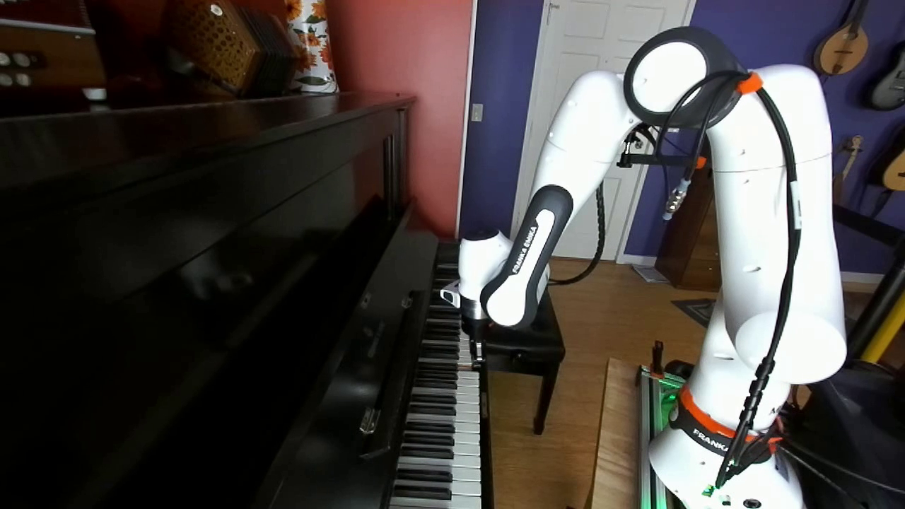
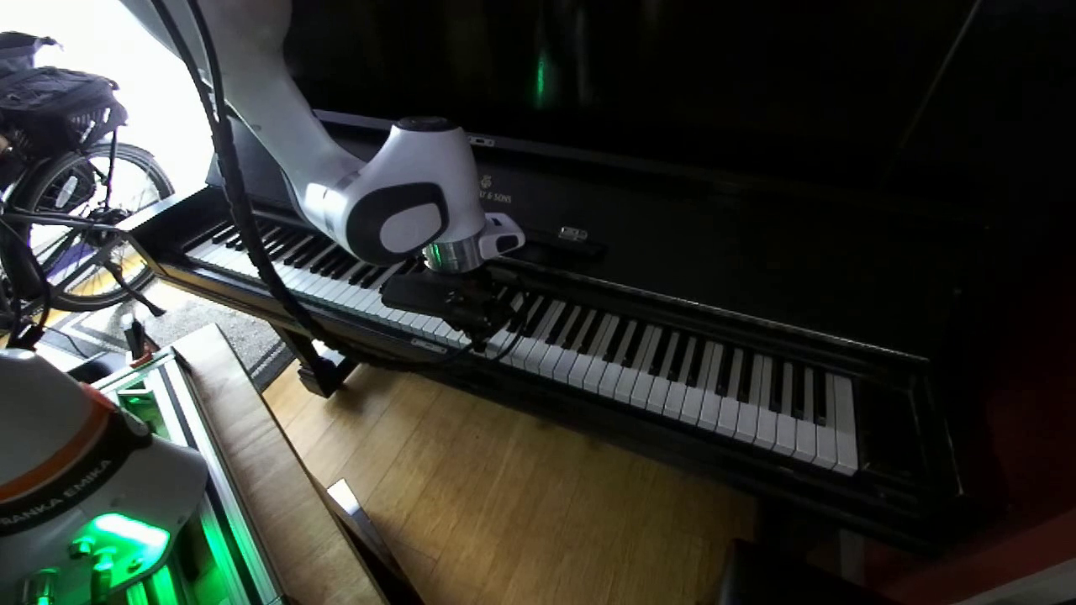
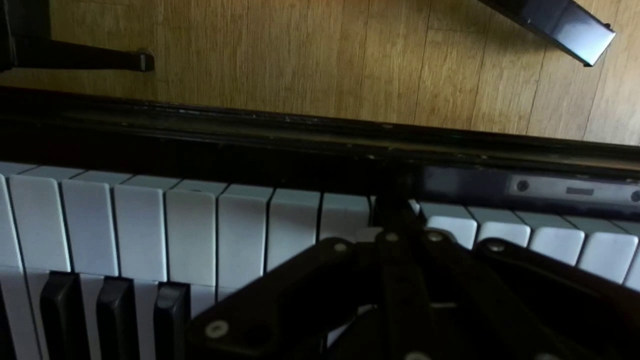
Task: Push down on one piano key
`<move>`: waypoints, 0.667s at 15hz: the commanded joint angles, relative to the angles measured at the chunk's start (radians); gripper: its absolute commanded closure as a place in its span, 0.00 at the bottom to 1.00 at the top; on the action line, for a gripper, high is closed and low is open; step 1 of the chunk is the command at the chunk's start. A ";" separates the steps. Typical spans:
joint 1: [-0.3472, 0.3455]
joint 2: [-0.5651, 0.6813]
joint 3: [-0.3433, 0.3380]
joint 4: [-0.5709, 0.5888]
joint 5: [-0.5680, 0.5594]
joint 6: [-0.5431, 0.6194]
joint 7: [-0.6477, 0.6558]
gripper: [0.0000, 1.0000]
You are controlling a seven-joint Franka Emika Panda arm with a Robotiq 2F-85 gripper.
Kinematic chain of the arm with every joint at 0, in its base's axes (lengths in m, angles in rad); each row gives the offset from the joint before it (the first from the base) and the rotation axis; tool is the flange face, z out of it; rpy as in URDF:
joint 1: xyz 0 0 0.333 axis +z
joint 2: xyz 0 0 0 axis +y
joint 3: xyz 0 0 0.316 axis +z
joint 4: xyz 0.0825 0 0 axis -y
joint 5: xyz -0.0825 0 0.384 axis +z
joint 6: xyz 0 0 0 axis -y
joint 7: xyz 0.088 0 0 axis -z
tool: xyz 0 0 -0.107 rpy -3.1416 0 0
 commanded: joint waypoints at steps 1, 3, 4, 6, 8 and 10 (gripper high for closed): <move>0.008 -0.023 -0.013 -0.004 -0.032 -0.005 0.026 1.00; 0.008 -0.040 -0.011 -0.008 -0.030 -0.012 0.026 1.00; 0.014 -0.050 -0.017 -0.010 -0.037 -0.015 0.031 1.00; 0.018 -0.070 -0.020 -0.016 -0.042 -0.017 0.035 1.00; 0.011 -0.090 -0.010 -0.021 -0.026 -0.010 0.035 0.74; 0.009 -0.111 -0.009 -0.026 -0.025 -0.011 0.035 0.67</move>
